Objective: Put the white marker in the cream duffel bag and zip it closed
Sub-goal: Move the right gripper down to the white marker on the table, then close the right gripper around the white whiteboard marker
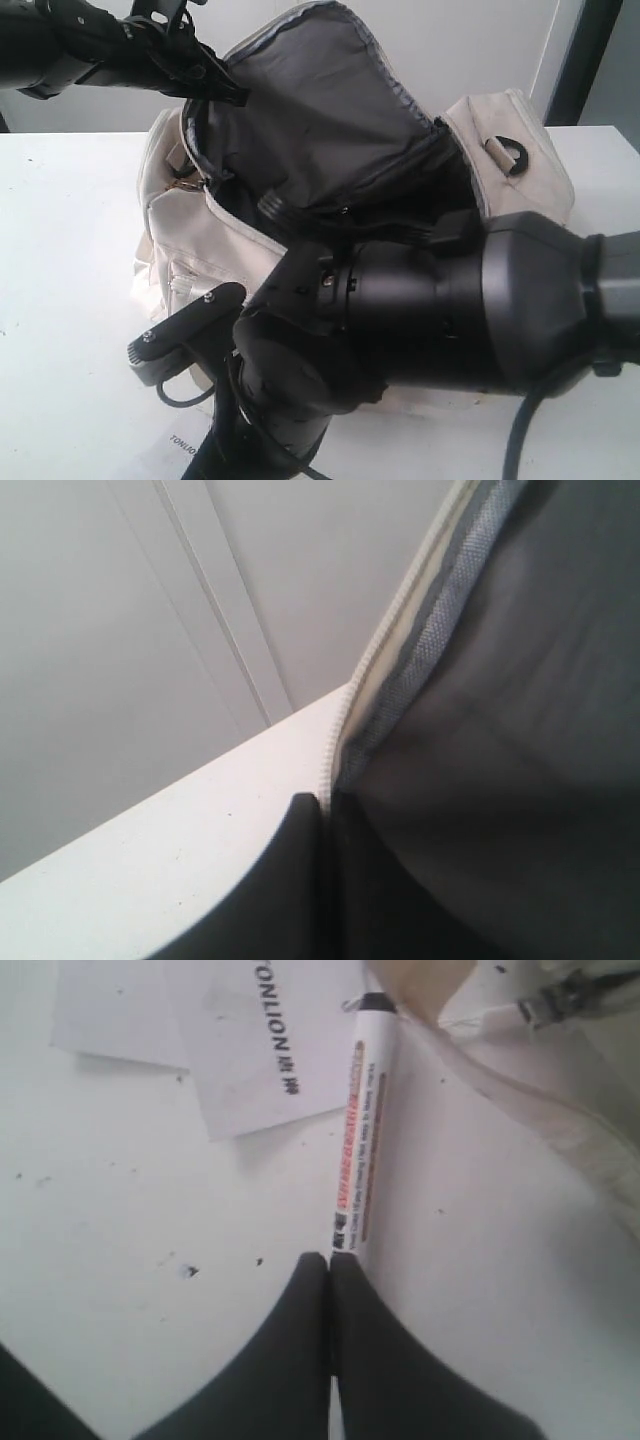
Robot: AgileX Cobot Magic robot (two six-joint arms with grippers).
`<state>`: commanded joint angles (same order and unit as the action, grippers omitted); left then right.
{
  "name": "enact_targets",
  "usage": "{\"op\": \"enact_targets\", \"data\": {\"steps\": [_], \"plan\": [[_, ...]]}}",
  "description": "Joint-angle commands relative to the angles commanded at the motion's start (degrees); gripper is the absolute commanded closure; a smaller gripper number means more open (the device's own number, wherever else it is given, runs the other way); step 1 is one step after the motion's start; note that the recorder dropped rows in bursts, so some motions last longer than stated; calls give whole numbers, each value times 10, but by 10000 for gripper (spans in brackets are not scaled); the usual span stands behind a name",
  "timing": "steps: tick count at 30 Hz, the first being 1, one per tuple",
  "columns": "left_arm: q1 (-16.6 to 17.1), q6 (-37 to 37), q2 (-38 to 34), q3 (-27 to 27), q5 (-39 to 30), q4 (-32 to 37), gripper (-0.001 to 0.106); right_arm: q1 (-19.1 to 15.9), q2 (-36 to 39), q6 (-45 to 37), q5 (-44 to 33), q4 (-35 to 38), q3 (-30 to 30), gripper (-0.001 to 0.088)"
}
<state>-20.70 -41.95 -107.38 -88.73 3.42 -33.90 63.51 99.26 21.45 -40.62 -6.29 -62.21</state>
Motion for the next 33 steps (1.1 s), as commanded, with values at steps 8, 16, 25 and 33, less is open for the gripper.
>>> {"op": "enact_targets", "data": {"steps": [8, 16, 25, 33], "plan": [[0, 0, 0, 0, 0, 0, 1053, 0, 22, 3, 52, 5, 0, 868], [0, 0, 0, 0, 0, 0, 1053, 0, 25, 4, 62, 4, 1, 817], [0, 0, 0, 0, 0, 0, 1053, 0, 71, 19, 60, 3, 3, 645], [0, 0, 0, 0, 0, 0, 1053, 0, 95, 22, 60, 3, 3, 611]]}}
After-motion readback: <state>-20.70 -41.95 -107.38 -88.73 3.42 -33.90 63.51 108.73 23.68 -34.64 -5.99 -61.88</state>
